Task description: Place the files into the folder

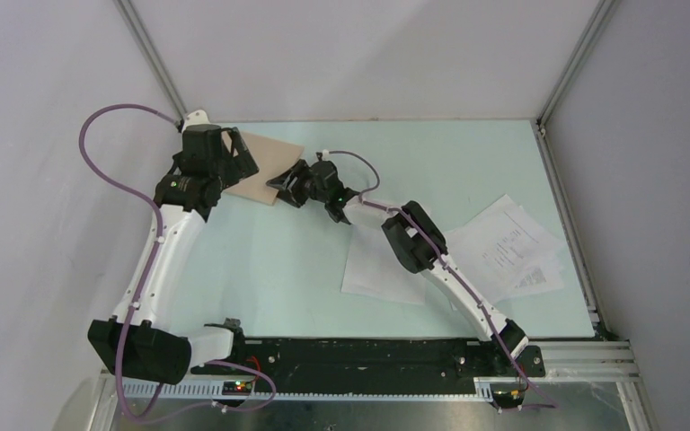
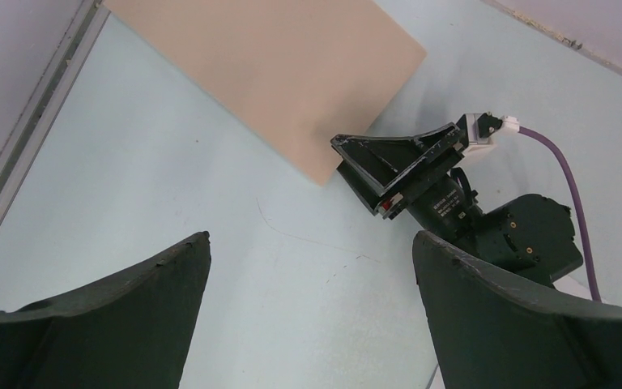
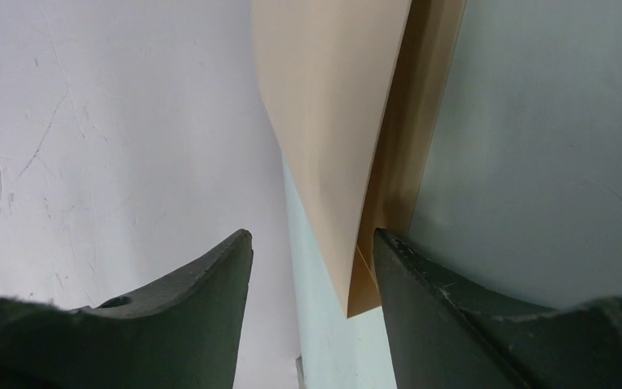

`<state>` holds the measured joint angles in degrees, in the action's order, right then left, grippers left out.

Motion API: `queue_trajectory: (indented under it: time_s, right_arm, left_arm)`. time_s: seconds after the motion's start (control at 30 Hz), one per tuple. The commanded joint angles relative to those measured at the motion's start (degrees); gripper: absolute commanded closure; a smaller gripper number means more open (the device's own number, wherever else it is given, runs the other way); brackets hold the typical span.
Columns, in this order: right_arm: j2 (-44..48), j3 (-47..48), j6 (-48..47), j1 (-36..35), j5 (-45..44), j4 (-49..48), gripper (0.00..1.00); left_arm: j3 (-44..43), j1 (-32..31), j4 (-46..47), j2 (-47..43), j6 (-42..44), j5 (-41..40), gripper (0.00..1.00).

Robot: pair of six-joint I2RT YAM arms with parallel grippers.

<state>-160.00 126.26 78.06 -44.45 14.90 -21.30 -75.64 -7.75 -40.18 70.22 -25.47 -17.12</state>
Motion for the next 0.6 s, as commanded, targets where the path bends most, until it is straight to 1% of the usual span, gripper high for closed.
queue_trajectory:
  time_s: [0.0, 0.23, 0.3, 0.37, 0.4, 0.47, 0.5, 0.53, 0.57]
  right_arm:
    - [-3.7, 5.1, 0.8, -0.8, -2.0, 0.5, 0.39]
    - [-7.0, 9.5, 3.3, -1.0, -4.0, 0.8, 0.43]
    - [-7.2, 9.9, 3.7, -1.0, -4.7, 1.0, 0.47]
    - [-7.2, 10.0, 4.2, -0.7, -4.8, 0.6, 0.58]
    - [-7.2, 10.0, 4.4, -0.4, -4.7, 0.4, 0.74]
    - [-6.3, 8.9, 4.1, 0.1, -3.9, -0.7, 0.98]
    - [-4.3, 6.0, 3.8, 0.5, -3.6, -2.7, 1.00]
    - [-2.8, 3.9, 2.4, 0.7, -3.6, -3.8, 1.00]
    - [1.3, -1.7, 0.9, 1.1, -4.1, -6.1, 1.00]
  left_arm:
    - [0.1, -0.2, 0.6, -1.2, -0.2, 0.8, 0.00]
    - [0.1, -0.2, 0.6, -1.4, -0.2, 1.0, 0.00]
    - [0.1, -0.2, 0.6, -1.4, -0.4, 1.1, 0.00]
    - [0.1, -0.2, 0.6, -1.5, -0.5, 1.4, 0.00]
    - [0.1, -0.2, 0.5, -1.6, -0.6, 1.7, 0.00]
    - [0.1, -0.2, 0.6, -1.9, -0.9, 2.1, 0.00]
    - [0.2, -0.2, 0.5, -2.0, -1.1, 2.3, 0.00]
    - [0.5, -0.2, 0.5, -2.2, -1.3, 2.5, 0.00]
    - [0.7, -0.2, 0.5, -2.3, -1.8, 2.7, 0.00]
